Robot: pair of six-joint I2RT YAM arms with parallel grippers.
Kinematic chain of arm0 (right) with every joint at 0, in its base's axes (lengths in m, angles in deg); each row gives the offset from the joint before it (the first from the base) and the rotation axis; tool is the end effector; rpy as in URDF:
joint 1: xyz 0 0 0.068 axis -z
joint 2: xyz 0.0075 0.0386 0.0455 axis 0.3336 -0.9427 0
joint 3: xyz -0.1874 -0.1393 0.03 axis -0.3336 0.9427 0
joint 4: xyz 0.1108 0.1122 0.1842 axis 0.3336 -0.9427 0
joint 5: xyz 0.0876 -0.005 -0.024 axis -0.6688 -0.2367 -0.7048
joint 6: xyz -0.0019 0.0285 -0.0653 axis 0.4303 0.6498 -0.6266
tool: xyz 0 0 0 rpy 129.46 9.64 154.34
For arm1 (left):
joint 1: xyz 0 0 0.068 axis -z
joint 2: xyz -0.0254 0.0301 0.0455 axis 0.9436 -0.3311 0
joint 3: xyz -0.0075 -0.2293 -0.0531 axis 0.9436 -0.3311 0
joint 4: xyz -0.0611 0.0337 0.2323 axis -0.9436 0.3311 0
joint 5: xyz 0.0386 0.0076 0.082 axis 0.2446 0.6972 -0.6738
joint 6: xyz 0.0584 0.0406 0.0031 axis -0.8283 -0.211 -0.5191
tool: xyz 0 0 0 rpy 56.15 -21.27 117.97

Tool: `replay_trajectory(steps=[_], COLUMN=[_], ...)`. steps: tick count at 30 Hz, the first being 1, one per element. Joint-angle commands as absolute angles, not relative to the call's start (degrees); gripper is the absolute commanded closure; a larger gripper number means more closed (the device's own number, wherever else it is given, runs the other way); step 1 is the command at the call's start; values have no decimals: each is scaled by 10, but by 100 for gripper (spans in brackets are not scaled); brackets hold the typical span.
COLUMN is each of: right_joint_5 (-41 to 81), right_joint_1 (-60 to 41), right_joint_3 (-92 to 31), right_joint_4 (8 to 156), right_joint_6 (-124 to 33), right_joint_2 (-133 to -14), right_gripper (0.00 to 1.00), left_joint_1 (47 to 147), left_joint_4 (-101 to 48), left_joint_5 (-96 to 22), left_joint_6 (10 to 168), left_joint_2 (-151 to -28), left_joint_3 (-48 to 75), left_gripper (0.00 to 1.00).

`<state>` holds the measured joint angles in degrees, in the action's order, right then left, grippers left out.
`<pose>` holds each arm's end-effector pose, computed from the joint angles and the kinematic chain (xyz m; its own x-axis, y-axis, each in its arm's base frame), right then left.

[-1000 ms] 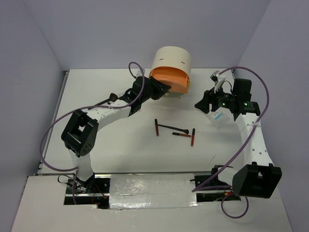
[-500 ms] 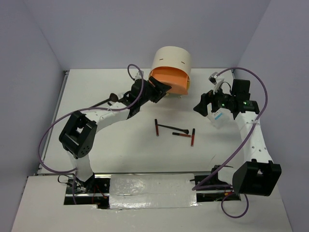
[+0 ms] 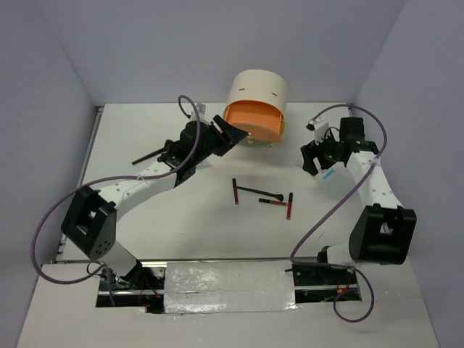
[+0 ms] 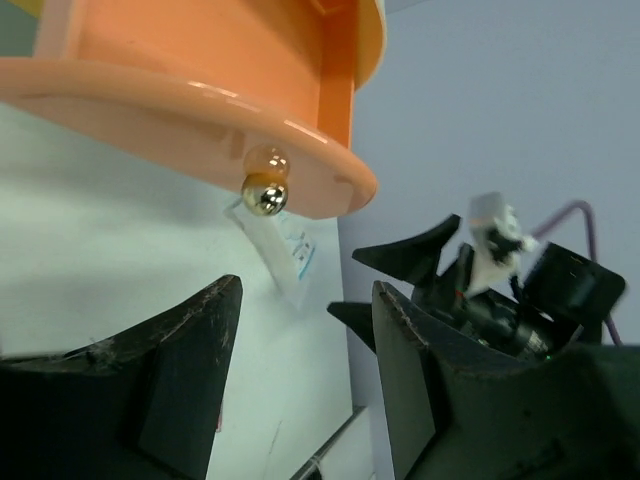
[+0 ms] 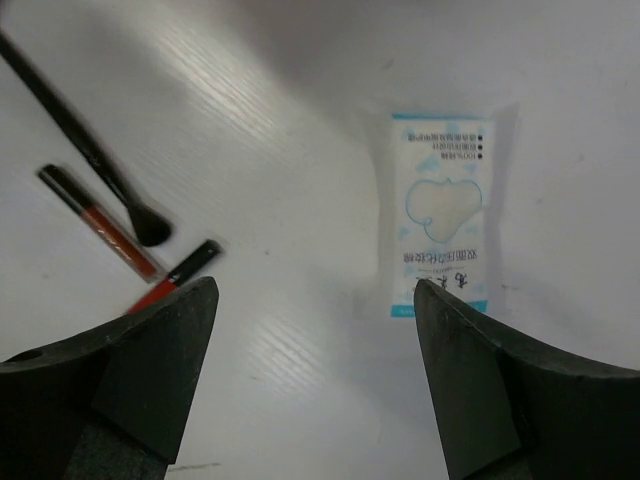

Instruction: Organize the makeup

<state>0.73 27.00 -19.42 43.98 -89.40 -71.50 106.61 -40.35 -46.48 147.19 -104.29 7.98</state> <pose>0.2865 -0.0108 0.2347 -0.5406 -0.4695 -0.6981 -0.6030 0.7949 -0.0677 0.3110 -0.2241 0.2825 -0.5771 -0.7423 -0.3403 0.0850 0.3599 -0.9291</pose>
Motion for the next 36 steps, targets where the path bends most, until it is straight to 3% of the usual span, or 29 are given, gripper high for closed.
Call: replay_trajectory(steps=[1, 9, 23, 27, 30, 32, 36], right_joint_5=[87, 152, 214, 216, 225, 234, 240], right_joint_1=[272, 264, 235, 229, 228, 227, 226], right_joint_3=[-212, -221, -245, -269, -272, -258, -244], right_joint_4=[438, 476, 546, 529, 533, 549, 556], right_joint_6=[-934, -939, -950, -966, -969, -978, -994], right_joint_2=[-753, -831, -926, -966, -980, -975, -966], right_gripper=[14, 14, 25, 49, 59, 61, 81], left_joint_1=[1068, 1067, 1061, 1061, 1061, 1061, 1061], left_joint_4=[-378, -275, -204, -181, -165, -159, -155], left_joint_5=[-491, -589, -672, -695, -709, -710, -710], left_joint_6=[1396, 1307, 1379, 1401, 1410, 1410, 1412], left_joint_2=[-983, -842, -614, -570, -536, -518, -509], left_joint_3=[53, -39, -259, -298, -315, -321, -325], left_gripper=[33, 22, 20, 21, 20, 21, 21])
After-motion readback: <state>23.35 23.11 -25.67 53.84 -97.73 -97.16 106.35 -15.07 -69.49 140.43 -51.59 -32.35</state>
